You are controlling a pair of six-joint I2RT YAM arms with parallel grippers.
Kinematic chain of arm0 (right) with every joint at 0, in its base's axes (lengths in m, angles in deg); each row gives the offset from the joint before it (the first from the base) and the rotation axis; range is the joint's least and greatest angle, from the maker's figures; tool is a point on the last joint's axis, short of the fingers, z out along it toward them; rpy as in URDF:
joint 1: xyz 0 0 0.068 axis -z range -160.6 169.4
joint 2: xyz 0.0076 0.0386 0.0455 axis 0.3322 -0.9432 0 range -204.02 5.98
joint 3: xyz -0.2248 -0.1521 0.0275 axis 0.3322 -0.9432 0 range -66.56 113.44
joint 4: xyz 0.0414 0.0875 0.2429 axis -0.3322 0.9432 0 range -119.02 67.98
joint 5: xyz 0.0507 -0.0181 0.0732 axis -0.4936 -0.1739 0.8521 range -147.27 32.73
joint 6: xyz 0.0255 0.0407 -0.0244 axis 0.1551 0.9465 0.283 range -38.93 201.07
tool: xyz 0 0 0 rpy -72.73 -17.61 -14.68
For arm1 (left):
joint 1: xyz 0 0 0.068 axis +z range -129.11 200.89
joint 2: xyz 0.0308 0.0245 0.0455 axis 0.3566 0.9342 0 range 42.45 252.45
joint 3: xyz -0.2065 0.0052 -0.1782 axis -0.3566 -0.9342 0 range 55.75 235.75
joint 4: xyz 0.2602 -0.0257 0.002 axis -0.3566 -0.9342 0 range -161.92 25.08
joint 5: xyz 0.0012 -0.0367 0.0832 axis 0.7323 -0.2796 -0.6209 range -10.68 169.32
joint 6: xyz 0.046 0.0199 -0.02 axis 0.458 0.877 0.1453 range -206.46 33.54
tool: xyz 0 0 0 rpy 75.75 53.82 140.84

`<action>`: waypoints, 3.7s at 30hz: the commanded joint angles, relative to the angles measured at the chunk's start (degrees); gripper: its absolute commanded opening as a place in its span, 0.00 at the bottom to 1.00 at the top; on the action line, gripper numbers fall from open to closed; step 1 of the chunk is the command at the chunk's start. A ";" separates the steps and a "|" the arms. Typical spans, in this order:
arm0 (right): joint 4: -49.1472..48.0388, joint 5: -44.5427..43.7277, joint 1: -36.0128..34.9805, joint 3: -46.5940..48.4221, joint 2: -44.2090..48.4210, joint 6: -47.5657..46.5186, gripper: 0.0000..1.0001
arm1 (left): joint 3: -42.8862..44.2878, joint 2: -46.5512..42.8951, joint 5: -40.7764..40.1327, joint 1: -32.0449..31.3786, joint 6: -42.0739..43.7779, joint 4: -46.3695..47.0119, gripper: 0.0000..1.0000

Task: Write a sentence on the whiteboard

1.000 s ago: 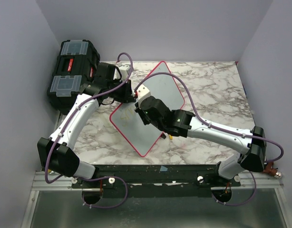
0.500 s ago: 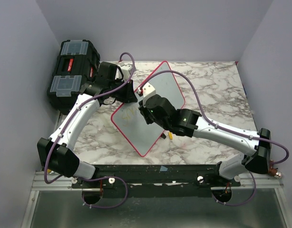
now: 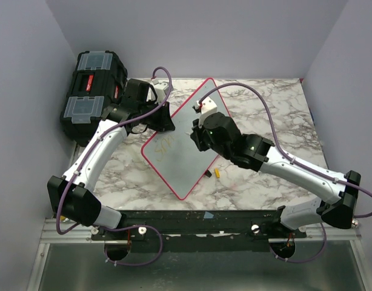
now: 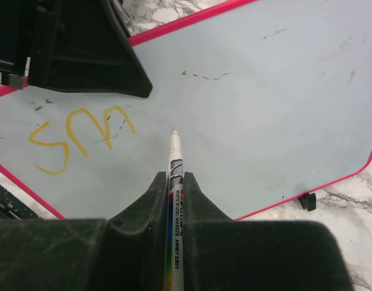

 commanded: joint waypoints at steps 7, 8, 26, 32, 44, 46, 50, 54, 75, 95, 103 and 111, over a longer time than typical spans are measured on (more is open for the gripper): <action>-0.06 10.60 6.91 -2.21 3.62 2.96 0.01 | 1.19 -0.13 -5.48 0.05 6.51 -0.73 0.00; -0.14 11.29 7.03 -2.08 3.42 2.86 0.01 | 1.35 -0.06 -5.41 0.05 6.50 -0.80 0.00; -3.56 15.28 7.15 0.31 -0.27 2.92 0.01 | 1.77 -0.12 -5.71 -0.17 6.23 -1.25 0.00; -4.19 14.90 7.17 1.67 -1.54 2.63 0.01 | 1.21 -0.39 -5.71 -0.30 6.16 -1.11 0.00; -5.25 14.77 7.90 3.87 -3.50 2.42 0.01 | 1.12 -0.31 -5.63 -0.26 6.05 -0.72 0.00; -5.27 14.21 8.01 4.14 -3.99 2.51 0.01 | 1.40 -0.15 -5.53 -0.30 6.05 -0.81 0.00; -5.21 13.52 8.58 4.15 -4.87 2.84 0.01 | 1.83 0.04 -5.41 -0.30 6.08 -0.90 0.00; -5.54 14.03 8.95 3.84 -5.70 3.04 0.01 | 2.16 0.14 -5.30 -0.39 6.15 -0.99 0.00; -4.23 17.48 9.19 -1.81 -5.07 3.67 0.01 | 3.45 0.75 -5.27 -0.74 6.14 -1.24 0.00; 1.58 15.81 9.18 1.55 -2.59 3.90 0.01 | 3.72 1.12 -6.15 -0.95 6.84 -1.43 0.00; 0.63 15.49 9.19 6.23 -2.37 3.91 0.01 | 3.76 1.17 -6.32 -0.89 6.89 -1.34 0.00; -1.74 13.47 9.14 9.29 -4.95 3.73 0.01 | 3.71 0.86 -6.24 -0.95 6.85 -1.43 0.00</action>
